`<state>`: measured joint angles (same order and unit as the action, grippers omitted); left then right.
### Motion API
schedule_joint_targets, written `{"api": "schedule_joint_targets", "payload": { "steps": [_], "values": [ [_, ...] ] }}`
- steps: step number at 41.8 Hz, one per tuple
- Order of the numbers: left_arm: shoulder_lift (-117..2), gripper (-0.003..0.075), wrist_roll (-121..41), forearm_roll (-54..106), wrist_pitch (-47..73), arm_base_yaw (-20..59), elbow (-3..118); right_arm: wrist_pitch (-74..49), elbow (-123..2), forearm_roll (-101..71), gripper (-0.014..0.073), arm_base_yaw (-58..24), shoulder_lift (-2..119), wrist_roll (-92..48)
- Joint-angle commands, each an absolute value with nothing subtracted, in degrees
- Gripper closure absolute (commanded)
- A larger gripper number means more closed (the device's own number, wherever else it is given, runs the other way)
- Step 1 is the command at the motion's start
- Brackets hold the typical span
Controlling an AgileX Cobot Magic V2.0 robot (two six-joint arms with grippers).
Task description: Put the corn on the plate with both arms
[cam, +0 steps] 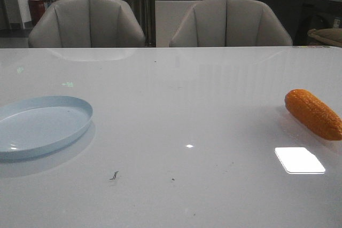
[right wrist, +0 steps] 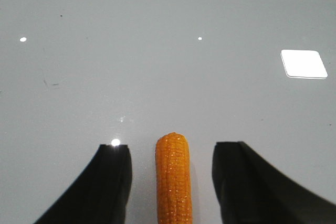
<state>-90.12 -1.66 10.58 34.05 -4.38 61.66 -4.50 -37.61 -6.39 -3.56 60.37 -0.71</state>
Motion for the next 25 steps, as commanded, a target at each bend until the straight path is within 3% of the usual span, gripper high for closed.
{"api": "schedule_joint_targets", "payload": {
  "steps": [1,10,25],
  "values": [
    [-93.9,0.0191,-2.2,11.5,37.3,-4.6,68.3,0.0,-39.7,-6.1,0.0132,-3.5,59.7,-1.0],
    [-103.5,0.0191,-2.1,12.2,43.4,-4.6,74.9,0.0,-39.7,-6.1,0.0132,-3.5,59.7,-1.0],
    [-109.3,0.0191,-2.1,16.3,45.4,-4.5,75.3,0.0,-39.7,-6.1,0.0139,-3.5,59.8,-1.0]
  ]
}}
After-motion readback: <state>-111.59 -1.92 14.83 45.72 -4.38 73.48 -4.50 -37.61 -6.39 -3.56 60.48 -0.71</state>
